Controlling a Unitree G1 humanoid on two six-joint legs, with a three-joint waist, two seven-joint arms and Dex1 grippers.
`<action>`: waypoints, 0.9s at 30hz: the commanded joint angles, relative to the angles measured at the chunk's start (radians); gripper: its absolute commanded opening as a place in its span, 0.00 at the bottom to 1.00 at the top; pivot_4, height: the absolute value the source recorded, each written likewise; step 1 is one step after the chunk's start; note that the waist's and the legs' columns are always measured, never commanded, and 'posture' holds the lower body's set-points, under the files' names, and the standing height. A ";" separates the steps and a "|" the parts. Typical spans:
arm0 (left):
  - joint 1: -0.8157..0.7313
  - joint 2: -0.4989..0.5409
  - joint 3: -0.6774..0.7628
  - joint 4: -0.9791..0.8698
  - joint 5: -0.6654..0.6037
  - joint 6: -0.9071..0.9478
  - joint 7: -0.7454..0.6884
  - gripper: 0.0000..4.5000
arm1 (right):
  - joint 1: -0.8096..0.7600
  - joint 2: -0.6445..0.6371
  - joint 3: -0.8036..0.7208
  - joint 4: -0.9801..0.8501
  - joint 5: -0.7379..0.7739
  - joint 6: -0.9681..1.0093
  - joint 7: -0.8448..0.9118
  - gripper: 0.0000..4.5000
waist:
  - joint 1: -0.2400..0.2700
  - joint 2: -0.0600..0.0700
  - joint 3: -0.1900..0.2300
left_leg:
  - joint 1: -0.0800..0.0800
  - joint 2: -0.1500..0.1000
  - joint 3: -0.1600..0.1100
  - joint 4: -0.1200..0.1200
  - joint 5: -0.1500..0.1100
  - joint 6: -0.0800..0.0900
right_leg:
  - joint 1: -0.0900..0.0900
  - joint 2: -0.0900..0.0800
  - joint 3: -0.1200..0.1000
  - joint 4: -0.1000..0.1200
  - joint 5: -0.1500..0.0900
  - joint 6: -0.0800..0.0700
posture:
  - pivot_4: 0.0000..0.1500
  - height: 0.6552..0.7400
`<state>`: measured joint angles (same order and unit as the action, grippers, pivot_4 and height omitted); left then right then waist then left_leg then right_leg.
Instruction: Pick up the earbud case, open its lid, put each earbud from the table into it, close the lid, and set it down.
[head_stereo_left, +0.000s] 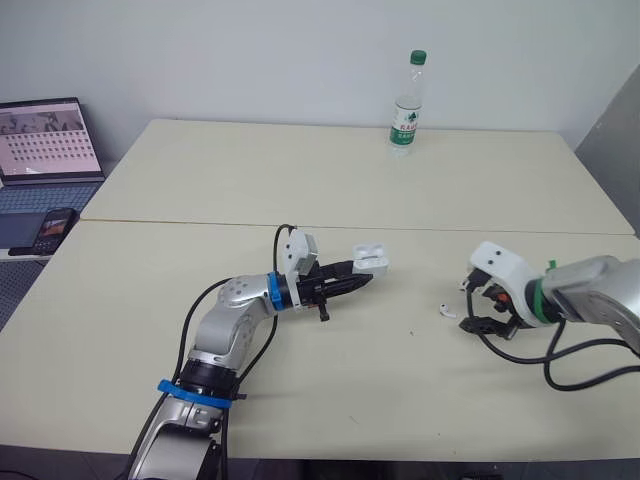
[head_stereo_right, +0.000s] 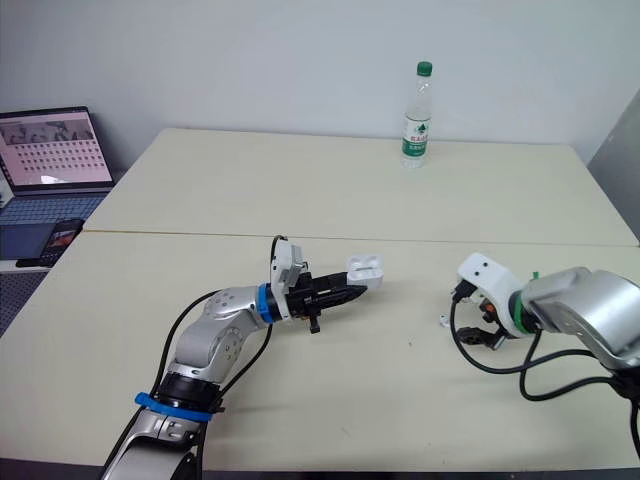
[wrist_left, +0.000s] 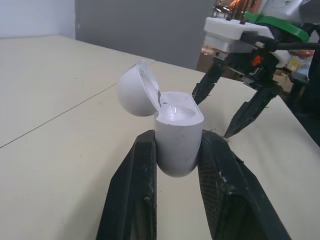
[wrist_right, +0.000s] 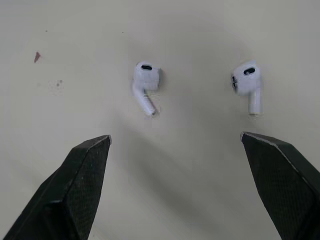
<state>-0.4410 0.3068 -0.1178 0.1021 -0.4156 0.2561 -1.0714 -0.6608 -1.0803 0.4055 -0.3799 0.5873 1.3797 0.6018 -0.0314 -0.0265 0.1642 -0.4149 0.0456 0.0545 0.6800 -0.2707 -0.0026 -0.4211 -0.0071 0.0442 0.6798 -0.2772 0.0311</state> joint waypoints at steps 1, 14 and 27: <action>0.015 0.009 0.018 -0.066 -0.010 -0.019 0.011 0.17 | -0.065 0.003 0.105 0.043 -0.073 -0.021 0.067 0.96 | 0.002 0.000 0.000 | 0.000 0.000 0.000 0.000 0.000 0.000 | 0.000 0.000 0.000 0.000 0.000 0.000 | 1.00 0.95; 0.071 0.019 0.017 -0.113 0.004 -0.029 0.067 0.17 | -0.196 0.131 0.220 0.203 -0.203 -0.024 0.164 0.96 | 0.004 0.000 0.000 | 0.000 -0.001 -0.001 0.000 0.000 0.000 | 0.000 -0.002 -0.001 0.000 0.000 0.000 | 1.00 0.95; 0.068 0.005 0.022 -0.094 -0.004 -0.034 0.084 0.17 | -0.169 0.142 0.178 0.138 -0.204 0.023 0.185 0.18 | 0.004 0.000 0.000 | -0.001 -0.001 -0.001 0.000 0.000 0.000 | 0.000 -0.002 -0.001 0.000 0.000 0.000 | 1.00 0.95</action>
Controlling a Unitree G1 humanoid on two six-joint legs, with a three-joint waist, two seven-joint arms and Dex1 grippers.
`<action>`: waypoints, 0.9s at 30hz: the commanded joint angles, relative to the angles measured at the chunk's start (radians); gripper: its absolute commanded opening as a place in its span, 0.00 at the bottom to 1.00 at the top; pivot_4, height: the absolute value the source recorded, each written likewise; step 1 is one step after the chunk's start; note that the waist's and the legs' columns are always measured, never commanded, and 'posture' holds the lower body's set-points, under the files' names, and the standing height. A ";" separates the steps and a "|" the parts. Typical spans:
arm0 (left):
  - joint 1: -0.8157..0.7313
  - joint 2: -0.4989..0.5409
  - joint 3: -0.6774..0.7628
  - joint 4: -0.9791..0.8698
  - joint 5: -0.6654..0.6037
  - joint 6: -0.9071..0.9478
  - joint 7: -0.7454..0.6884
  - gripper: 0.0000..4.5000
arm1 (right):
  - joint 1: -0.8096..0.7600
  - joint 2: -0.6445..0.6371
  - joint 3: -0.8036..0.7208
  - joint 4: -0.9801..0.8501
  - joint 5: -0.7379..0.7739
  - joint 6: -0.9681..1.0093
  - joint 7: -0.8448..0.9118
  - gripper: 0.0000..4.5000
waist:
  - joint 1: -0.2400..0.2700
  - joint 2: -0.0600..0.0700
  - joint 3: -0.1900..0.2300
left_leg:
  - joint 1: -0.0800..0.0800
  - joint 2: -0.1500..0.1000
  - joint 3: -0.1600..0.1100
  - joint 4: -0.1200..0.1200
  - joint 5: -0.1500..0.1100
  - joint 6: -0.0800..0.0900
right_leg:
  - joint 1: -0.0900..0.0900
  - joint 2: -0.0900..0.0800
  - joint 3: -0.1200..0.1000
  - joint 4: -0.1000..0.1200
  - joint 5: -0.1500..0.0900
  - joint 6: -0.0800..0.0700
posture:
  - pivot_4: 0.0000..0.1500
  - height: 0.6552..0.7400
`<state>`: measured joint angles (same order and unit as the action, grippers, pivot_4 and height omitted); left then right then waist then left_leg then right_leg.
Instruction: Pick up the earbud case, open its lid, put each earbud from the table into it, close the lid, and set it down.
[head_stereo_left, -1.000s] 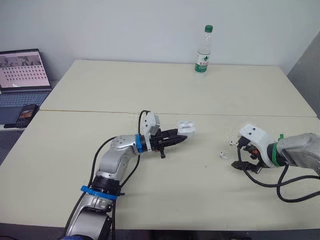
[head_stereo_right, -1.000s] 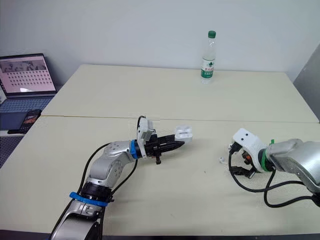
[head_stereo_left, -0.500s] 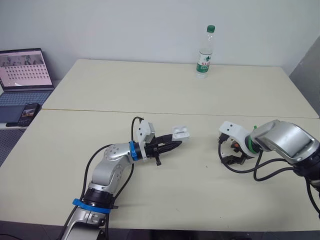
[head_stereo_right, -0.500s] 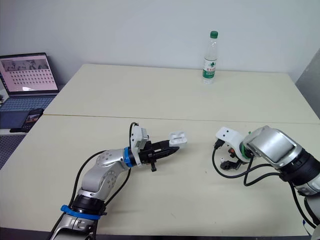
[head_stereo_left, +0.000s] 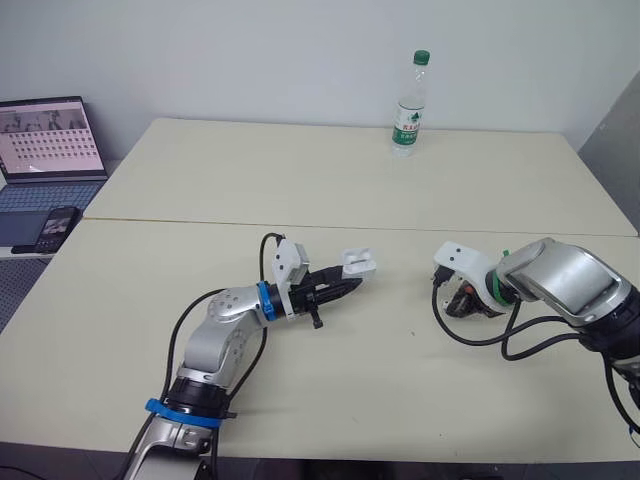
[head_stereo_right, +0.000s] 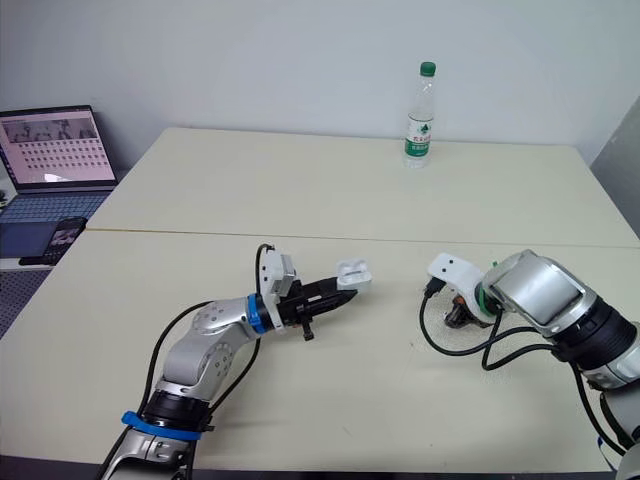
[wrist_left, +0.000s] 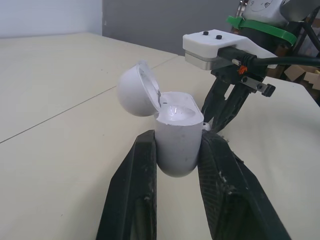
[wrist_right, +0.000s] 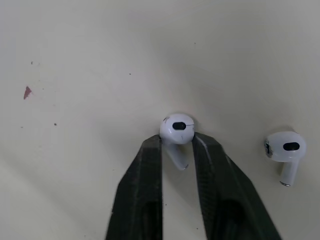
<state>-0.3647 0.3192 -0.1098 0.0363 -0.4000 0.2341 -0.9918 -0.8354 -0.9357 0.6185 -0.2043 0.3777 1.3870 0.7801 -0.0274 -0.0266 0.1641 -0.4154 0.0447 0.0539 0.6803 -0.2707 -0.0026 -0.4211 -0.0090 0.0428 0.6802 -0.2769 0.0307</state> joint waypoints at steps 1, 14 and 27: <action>-0.008 -0.008 0.015 -0.029 -0.020 -0.010 0.005 0.17 | 0.008 -0.004 -0.038 -0.045 0.007 0.019 0.009 0.18 | 0.000 0.000 0.000 | 0.000 0.000 0.000 0.000 0.000 0.000 | 0.000 0.000 0.000 0.000 0.000 0.000 | 1.00 0.95; -0.004 -0.008 0.008 -0.033 -0.014 0.002 0.014 0.17 | 0.071 -0.129 -0.049 -0.218 0.014 -0.060 0.101 0.18 | 0.000 0.000 0.000 | 0.000 0.000 0.000 0.000 0.000 0.000 | 0.000 0.000 -0.001 0.000 0.000 0.000 | 1.00 0.95; 0.015 0.005 -0.002 -0.014 0.003 -0.034 0.001 0.17 | 0.298 -0.368 -0.077 -0.326 -0.122 -0.449 0.257 0.18 | 0.000 0.000 0.000 | 0.001 0.000 0.000 0.000 0.000 0.000 | 0.000 0.000 -0.001 0.000 0.000 0.000 | 1.00 0.95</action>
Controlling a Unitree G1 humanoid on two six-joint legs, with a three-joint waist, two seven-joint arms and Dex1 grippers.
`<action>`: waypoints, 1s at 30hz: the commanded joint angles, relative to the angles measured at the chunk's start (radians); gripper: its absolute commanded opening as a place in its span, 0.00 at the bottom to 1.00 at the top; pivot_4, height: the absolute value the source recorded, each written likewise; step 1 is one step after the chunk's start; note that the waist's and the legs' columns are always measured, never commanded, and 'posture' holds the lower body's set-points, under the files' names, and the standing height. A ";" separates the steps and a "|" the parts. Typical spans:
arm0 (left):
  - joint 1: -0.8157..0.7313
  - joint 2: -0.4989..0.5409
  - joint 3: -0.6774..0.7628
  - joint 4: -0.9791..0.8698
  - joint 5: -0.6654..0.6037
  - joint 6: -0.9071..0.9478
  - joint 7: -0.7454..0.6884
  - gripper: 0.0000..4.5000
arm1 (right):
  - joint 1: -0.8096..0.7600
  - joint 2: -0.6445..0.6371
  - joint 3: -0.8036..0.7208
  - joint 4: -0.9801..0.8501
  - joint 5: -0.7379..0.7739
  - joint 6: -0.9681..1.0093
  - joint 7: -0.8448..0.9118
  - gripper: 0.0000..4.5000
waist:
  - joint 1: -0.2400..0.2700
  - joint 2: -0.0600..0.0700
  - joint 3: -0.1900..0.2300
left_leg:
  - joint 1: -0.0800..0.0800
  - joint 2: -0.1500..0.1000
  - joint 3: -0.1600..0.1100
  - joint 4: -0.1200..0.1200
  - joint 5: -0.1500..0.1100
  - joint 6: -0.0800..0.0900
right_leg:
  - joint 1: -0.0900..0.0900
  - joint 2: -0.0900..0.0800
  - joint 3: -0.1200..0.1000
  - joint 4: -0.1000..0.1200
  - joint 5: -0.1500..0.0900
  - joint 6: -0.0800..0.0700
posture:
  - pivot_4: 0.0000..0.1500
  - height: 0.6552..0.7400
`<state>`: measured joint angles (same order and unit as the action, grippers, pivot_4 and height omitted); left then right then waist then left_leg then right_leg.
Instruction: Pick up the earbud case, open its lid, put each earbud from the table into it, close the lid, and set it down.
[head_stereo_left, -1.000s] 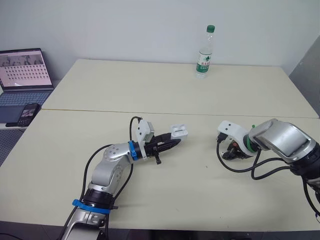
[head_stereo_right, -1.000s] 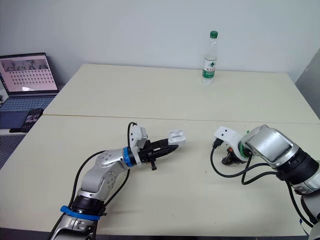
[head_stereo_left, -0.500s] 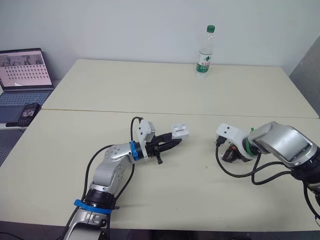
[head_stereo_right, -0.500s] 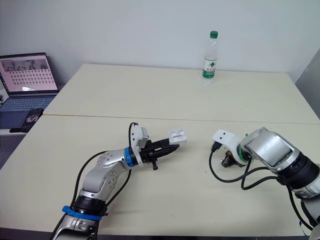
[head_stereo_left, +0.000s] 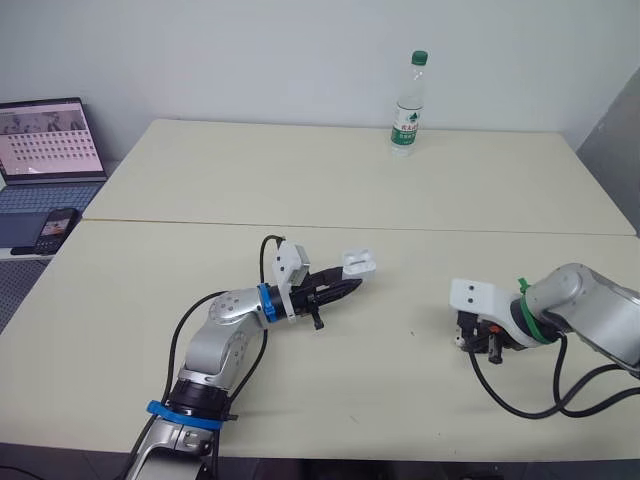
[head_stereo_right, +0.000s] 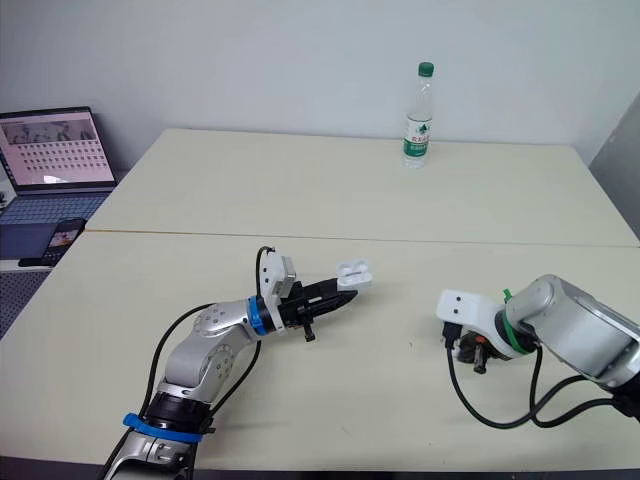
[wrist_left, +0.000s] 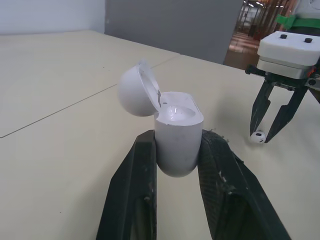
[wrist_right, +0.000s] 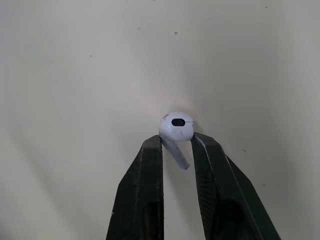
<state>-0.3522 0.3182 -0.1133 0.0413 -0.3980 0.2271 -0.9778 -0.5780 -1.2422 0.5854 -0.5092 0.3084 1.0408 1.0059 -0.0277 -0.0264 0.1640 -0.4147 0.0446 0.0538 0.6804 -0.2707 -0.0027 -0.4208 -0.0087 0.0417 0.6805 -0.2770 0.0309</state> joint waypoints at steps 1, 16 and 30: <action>0.003 0.009 -0.001 -0.014 0.010 -0.034 -0.012 0.17 | 0.078 -0.095 -0.051 -0.017 -0.075 -0.158 0.043 0.18 | 0.001 0.000 0.000 | 0.000 0.000 0.000 0.000 0.000 0.000 | 0.000 0.000 0.000 0.000 0.000 0.000 | 1.00 0.95; 0.004 0.020 -0.009 0.018 0.027 -0.061 -0.041 0.17 | 0.346 -0.172 -0.206 0.095 -0.220 -0.439 0.139 0.28 | 0.002 0.000 0.000 | 0.006 0.000 0.004 0.000 0.000 0.000 | 0.004 0.001 0.001 0.000 0.000 0.000 | 1.00 0.95; -0.002 0.024 -0.012 0.044 0.047 -0.081 -0.059 0.17 | 0.290 -0.093 -0.227 0.005 -0.239 -0.291 0.176 0.72 | 0.002 0.000 0.000 | 0.013 0.000 0.004 0.000 0.000 0.000 | 0.012 0.000 0.001 0.000 0.000 0.000 | 1.00 0.95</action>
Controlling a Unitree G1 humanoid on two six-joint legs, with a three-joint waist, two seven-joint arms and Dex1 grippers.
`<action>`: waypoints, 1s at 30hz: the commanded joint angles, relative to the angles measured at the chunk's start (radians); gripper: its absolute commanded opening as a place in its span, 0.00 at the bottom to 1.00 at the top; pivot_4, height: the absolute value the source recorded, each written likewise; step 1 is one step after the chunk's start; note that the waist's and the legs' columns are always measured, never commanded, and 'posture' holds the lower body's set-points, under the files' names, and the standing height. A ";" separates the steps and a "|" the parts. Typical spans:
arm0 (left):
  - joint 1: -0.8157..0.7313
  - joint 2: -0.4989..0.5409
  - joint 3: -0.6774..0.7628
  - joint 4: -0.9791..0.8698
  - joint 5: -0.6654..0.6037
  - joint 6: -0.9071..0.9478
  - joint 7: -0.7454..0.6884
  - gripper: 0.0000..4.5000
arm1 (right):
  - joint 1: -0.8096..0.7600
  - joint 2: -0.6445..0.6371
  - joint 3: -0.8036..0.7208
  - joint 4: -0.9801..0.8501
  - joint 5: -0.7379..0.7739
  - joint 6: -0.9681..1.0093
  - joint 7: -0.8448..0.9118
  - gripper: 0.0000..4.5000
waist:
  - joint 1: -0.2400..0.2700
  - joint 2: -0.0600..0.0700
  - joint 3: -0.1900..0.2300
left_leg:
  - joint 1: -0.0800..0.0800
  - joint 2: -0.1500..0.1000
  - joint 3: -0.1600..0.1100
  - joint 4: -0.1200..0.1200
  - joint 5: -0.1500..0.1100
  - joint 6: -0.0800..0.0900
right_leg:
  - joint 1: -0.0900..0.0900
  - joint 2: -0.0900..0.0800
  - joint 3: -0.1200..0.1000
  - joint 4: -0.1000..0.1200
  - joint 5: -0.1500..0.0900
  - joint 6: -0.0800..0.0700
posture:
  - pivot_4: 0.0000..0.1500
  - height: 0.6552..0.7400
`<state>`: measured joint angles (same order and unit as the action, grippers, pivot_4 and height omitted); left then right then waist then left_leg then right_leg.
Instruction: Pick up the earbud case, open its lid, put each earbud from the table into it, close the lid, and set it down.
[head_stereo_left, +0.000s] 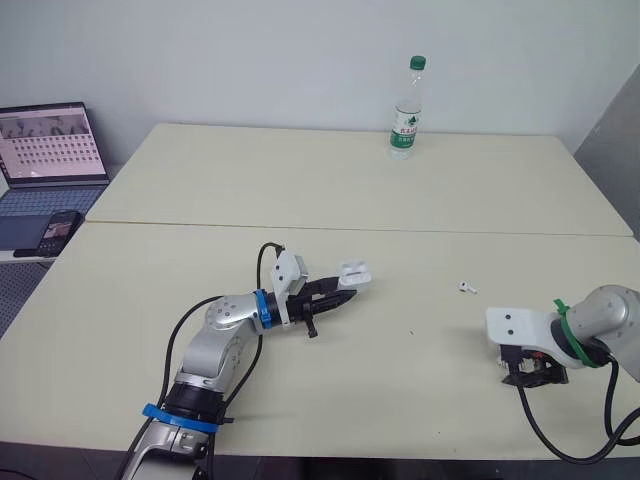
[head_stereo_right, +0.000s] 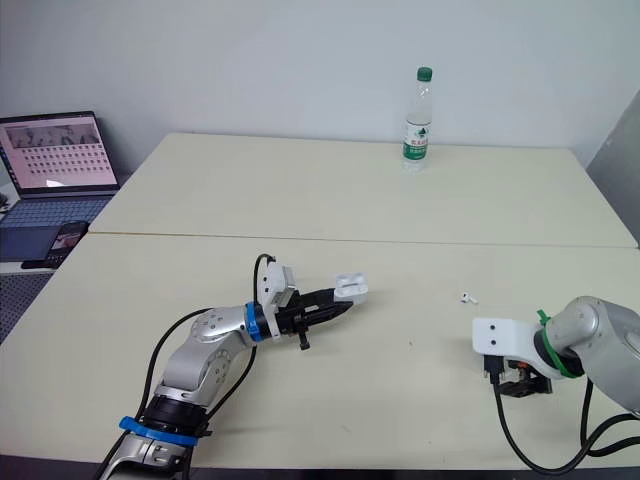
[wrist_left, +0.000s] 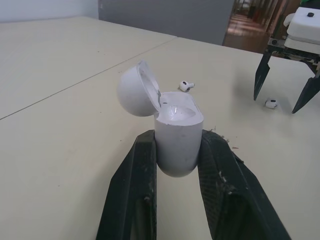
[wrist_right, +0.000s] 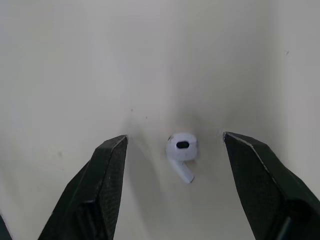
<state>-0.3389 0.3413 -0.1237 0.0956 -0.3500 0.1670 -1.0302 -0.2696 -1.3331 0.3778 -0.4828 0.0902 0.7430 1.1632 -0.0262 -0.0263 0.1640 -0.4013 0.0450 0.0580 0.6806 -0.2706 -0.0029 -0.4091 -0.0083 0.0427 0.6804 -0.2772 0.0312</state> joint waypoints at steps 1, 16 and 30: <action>-0.015 0.000 -0.001 -0.010 0.000 -0.021 -0.007 0.17 | -0.019 -0.002 -0.018 -0.022 -0.024 0.006 0.022 0.72 | 0.000 0.000 0.000 | 0.000 0.000 0.000 0.000 0.000 0.000 | 0.000 0.000 0.000 0.000 0.000 0.000 | 1.00 0.95; -0.009 0.002 0.003 -0.020 0.002 -0.018 -0.004 0.17 | -0.023 0.014 -0.003 -0.006 -0.069 -0.004 0.072 0.44 | 0.000 0.000 0.000 | 0.001 0.000 0.000 0.000 0.000 0.000 | 0.000 0.000 0.000 0.000 0.000 0.000 | 1.00 0.95; 0.000 0.016 0.003 -0.045 -0.001 0.000 0.002 0.17 | -0.014 0.039 0.008 0.012 -0.123 -0.030 0.092 0.22 | 0.000 0.000 0.000 | 0.001 0.000 0.001 0.000 0.000 0.000 | 0.000 0.000 0.000 0.000 0.000 0.000 | 1.00 0.95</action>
<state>-0.3333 0.3507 -0.1235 0.0993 -0.3446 0.1709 -1.0322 -0.2838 -1.2904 0.3930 -0.4655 -0.0191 0.7238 1.2427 -0.0262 -0.0263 0.1640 -0.4005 0.0451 0.0585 0.6806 -0.2706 -0.0029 -0.4087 -0.0083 0.0429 0.6805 -0.2772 0.0311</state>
